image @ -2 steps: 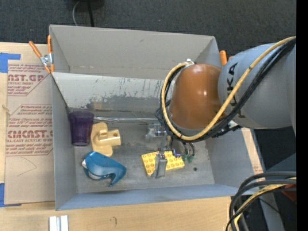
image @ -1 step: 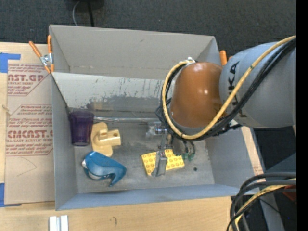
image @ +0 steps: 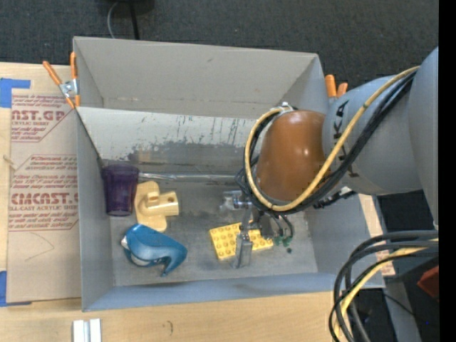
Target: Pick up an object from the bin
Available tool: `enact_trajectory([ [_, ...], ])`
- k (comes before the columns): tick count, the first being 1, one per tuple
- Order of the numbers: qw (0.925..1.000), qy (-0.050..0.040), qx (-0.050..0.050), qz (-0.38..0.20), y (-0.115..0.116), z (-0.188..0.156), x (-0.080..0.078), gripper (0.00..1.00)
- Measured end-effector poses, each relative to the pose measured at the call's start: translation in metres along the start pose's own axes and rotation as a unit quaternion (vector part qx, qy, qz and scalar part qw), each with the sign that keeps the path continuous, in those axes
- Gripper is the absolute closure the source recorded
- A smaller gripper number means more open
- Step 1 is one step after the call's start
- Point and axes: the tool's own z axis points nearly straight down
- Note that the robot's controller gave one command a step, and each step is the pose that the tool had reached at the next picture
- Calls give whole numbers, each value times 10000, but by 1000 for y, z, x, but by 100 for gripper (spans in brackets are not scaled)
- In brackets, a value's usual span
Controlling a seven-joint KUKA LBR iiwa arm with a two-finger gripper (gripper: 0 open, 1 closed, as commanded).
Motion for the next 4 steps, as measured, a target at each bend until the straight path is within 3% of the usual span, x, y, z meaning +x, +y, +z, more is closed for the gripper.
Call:
enact_trajectory([
  [1,9965,28,-3,831,-12,35,-3,100],
  [2,9965,28,-4,833,-12,35,-3,0],
  [3,9965,28,-5,833,-12,35,-3,0],
  [4,9861,16,-18,1660,-26,57,7,100],
])
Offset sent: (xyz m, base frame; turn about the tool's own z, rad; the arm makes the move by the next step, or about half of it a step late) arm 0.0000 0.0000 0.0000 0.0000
